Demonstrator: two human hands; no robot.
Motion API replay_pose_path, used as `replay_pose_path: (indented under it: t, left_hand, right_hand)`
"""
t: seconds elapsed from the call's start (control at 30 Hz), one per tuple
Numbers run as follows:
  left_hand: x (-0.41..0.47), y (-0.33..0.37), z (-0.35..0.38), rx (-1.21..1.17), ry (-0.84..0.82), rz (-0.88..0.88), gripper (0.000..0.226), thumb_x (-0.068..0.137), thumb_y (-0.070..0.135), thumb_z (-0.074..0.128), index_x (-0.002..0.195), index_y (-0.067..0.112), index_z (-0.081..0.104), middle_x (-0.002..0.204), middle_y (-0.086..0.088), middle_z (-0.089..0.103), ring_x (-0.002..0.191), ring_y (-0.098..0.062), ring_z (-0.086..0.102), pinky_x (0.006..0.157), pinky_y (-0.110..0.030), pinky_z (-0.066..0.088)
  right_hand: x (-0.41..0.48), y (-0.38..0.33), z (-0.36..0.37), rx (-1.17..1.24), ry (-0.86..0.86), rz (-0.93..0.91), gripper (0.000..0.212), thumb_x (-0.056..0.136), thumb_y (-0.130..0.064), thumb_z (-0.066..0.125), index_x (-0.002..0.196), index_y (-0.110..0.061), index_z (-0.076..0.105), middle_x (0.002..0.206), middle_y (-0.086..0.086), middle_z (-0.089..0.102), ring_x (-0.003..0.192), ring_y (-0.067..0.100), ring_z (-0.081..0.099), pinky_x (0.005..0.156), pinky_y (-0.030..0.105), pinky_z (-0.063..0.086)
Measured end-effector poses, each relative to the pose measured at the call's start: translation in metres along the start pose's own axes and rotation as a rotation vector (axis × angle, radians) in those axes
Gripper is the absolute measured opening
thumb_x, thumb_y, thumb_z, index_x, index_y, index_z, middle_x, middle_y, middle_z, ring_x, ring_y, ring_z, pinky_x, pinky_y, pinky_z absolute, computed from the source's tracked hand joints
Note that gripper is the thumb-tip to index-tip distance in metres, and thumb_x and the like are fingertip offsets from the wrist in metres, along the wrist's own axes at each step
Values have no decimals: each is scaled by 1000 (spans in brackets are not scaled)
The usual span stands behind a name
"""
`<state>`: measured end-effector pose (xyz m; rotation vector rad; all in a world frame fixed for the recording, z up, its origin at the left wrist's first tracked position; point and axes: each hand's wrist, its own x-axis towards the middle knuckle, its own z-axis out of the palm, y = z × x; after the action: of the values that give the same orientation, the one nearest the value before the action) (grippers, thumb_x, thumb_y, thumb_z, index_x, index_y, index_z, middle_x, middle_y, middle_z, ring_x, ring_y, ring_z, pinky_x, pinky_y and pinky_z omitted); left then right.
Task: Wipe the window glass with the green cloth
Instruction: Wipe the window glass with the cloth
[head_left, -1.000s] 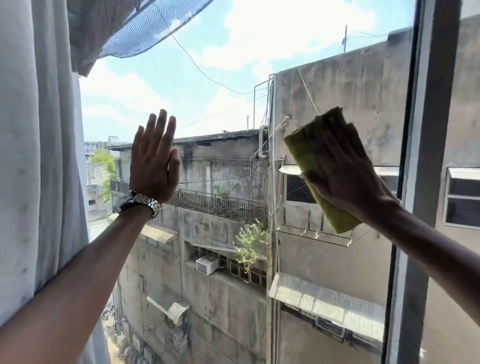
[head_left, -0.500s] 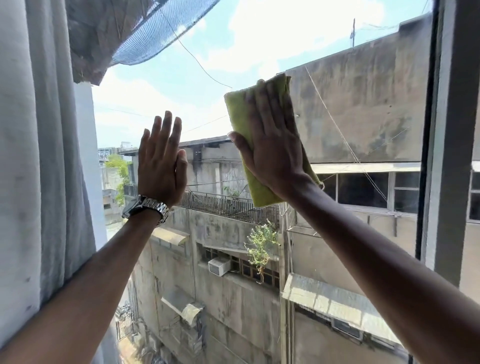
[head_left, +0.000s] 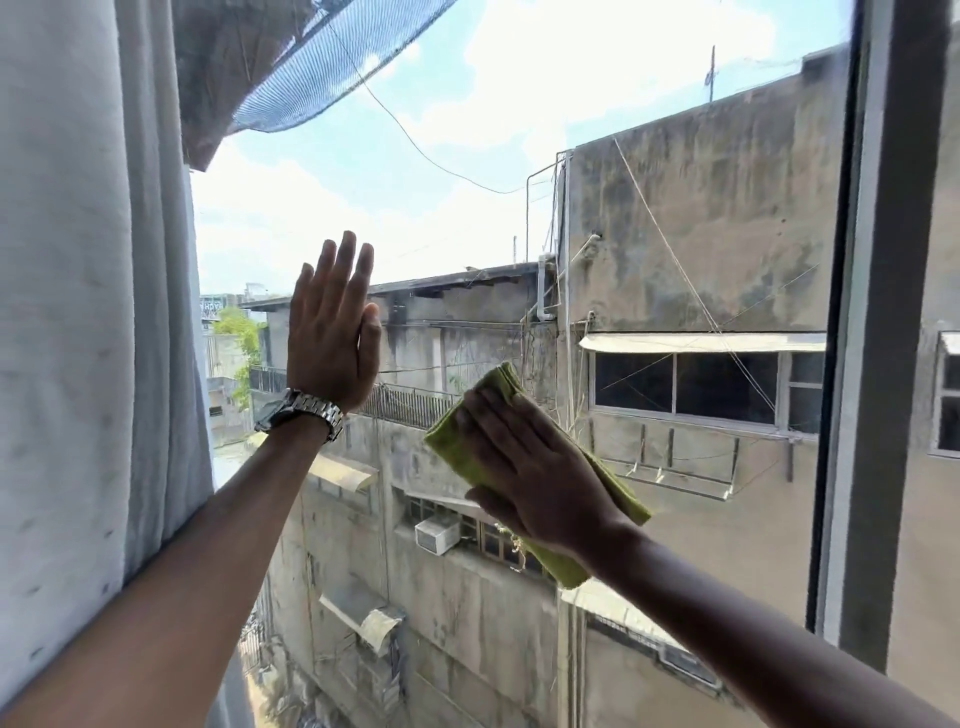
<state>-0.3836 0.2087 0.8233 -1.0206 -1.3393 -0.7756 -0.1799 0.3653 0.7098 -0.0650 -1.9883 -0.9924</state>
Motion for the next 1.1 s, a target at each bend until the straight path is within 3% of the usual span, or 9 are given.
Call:
replay_pose_path:
  t: [0.2, 0.37, 0.5, 0.9, 1.1]
  left_hand:
    - [0, 2, -3, -12, -16, -8, 59, 100, 25, 29, 157, 9, 28, 168, -13, 25, 158, -26, 17, 129, -51, 17]
    - [0, -3, 2, -8, -10, -3, 59, 101, 25, 29, 158, 10, 26, 168, -12, 22, 159, -24, 15, 129, -51, 17]
    - [-2, -3, 2, -12, -3, 1, 59, 101, 25, 28, 158, 11, 24, 169, -12, 21, 159, -24, 14, 130, -51, 16]
    - [-3, 0, 3, -14, 7, -3, 59, 101, 23, 30, 158, 9, 23, 169, -12, 19, 159, -26, 14, 129, -52, 16]
    - [-3, -1, 3, -12, 7, -11, 59, 101, 24, 29, 159, 11, 23, 169, -10, 18, 159, -24, 12, 130, -50, 15]
  right_hand:
    - [-54, 44, -8, -93, -17, -29, 77, 104, -58, 36, 162, -10, 20, 168, 14, 17, 157, 24, 14, 132, 41, 4]
    - [-47, 108, -27, -133, 4, 15, 74, 104, -57, 32, 160, -9, 26, 167, 15, 22, 156, 30, 24, 129, 48, 22]
    - [-15, 143, -42, -202, 49, 118, 76, 104, -58, 30, 159, -6, 27, 167, 19, 23, 156, 34, 24, 130, 49, 19]
    - [68, 126, -40, -115, 262, 373, 76, 104, -56, 33, 160, -4, 25, 168, 18, 23, 158, 32, 18, 131, 48, 14]
    - [117, 98, -41, -53, 279, 426, 74, 104, -53, 31, 159, -4, 28, 167, 19, 24, 158, 33, 18, 129, 50, 16]
